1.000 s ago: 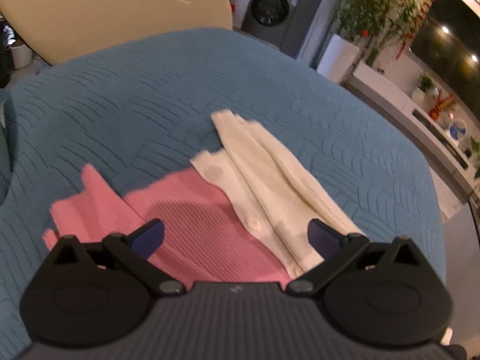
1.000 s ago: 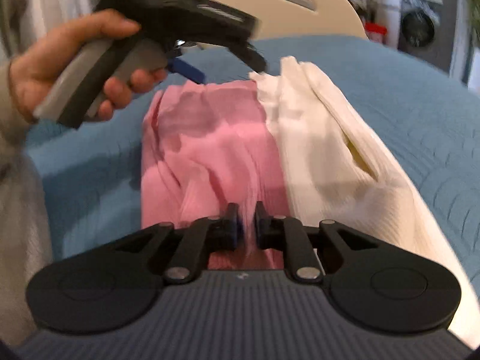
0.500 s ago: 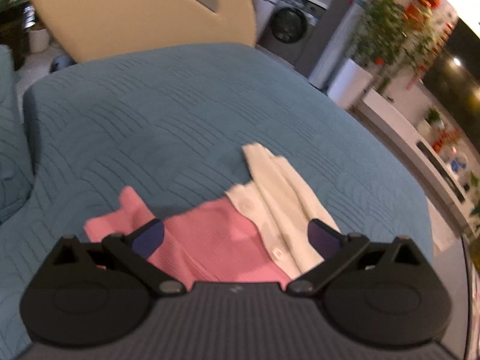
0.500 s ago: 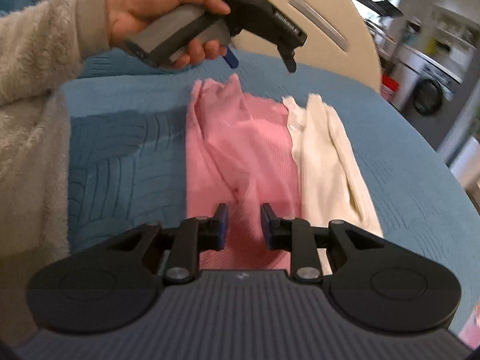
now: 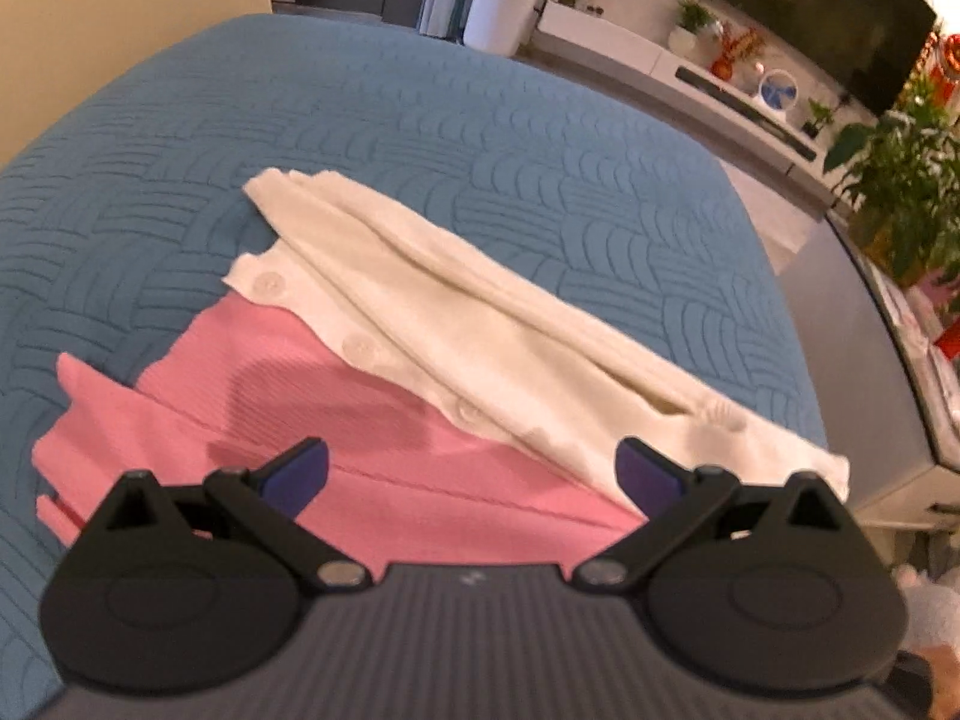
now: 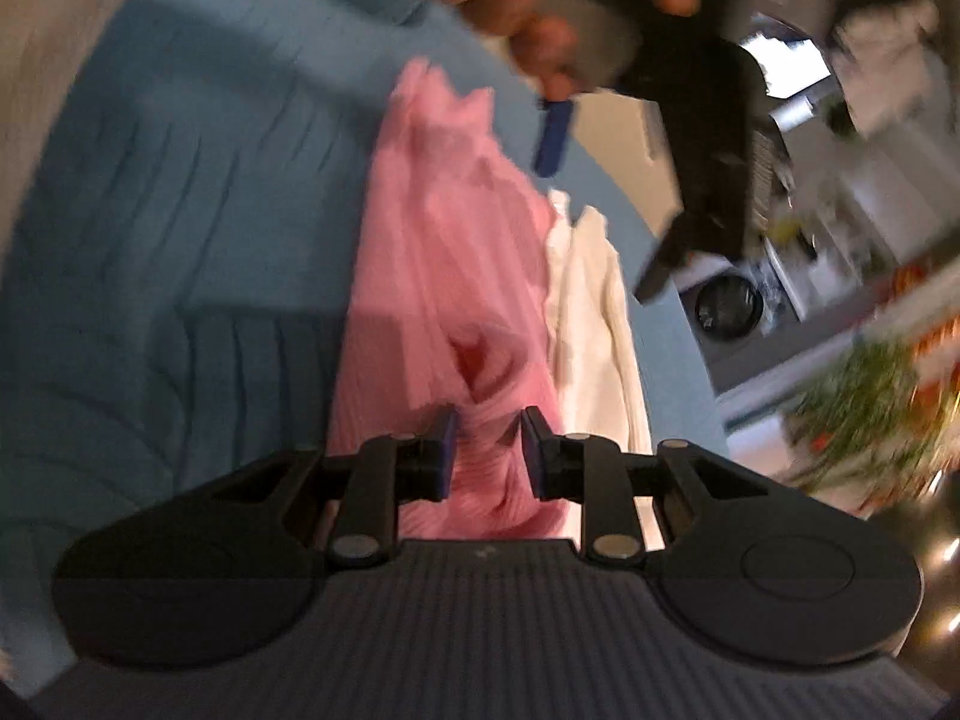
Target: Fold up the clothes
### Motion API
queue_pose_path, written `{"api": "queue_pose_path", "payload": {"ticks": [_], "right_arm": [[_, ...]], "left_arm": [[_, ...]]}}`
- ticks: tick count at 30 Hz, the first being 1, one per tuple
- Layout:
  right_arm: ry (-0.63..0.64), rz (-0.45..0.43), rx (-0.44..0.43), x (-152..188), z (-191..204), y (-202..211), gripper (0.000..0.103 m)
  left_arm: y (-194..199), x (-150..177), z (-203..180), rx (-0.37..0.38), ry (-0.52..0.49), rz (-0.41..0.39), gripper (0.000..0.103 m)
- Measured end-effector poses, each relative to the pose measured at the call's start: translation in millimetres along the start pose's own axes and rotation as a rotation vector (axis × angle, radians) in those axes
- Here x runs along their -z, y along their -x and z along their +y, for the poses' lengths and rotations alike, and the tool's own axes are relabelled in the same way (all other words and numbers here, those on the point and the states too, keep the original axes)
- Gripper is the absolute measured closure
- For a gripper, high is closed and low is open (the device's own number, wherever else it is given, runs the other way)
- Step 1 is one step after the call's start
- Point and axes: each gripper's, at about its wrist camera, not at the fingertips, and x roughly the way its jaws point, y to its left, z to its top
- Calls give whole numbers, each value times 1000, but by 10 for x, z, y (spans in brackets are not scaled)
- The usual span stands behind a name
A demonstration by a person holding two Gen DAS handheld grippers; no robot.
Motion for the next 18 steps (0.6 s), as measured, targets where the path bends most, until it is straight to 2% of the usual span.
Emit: {"api": "queue_pose_path", "payload": {"ticks": [6,7,10,12,14,16,18], "right_arm": [[-465,-116,-400,-109,-500,483,86],[-512,-117,-459,-116,-529,528,86],[-491,-1,-568,-68,-338,390,86],[-467,50,-572,-9,-269,357,86],[-471,14,-532,42,-337,471,85],[-511,-32,-486,94,-462,583,74],[-586,-89,-411,198,-658,705,50]], "left_arm": [[62,26,-5,24,-31,12,0],[40,35,-29,24,-48,21,0],[-69,90,-113,-4,-97,47,0],[-126,127,-166,-25,-127,61,0],[-142,170,-213,-60,-166,56,0],[-144,177,-224,-78,-175,50,0],[-157,154,-215,-81,-162,45,0]]}}
